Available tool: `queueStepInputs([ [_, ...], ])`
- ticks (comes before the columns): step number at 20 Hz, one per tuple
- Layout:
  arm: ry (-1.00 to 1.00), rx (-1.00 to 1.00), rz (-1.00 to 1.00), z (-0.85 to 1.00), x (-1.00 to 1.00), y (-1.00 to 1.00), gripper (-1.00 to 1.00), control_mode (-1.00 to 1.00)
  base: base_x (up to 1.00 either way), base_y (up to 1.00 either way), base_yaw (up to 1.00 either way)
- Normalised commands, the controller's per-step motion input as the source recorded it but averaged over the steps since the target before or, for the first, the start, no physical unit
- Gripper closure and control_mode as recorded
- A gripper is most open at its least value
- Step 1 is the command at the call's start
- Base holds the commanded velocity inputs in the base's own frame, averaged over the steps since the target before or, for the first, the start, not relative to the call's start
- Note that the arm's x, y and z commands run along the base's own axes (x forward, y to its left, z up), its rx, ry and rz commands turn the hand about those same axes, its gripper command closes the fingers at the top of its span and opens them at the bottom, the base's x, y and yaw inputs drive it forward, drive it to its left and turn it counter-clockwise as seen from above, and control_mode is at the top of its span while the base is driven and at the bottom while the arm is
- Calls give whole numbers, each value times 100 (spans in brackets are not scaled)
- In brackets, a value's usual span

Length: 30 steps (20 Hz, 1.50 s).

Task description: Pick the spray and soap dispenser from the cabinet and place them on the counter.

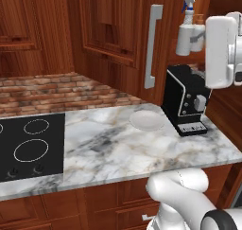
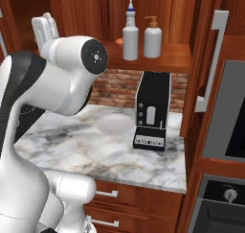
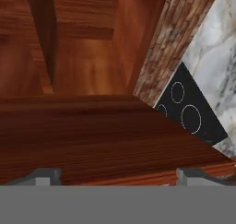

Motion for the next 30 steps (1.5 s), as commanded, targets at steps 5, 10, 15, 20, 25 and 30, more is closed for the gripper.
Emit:
queueStepInputs([
  [5,12,9,12,0,27,30,-100,-100,0,0,0],
  [10,10,7,13,0,16,34,-100,-100,0,0,0],
  [15,9,6,14,0,6,33,-100,-100,0,0,0],
  [20,6,4,17,-2,0,35,-100,-100,0,0,0],
  [25,5,1,16,0,-2,55,-100,-100,0,0,0],
  [30,4,0,13,-3,-5,78,-100,-100,0,0,0],
])
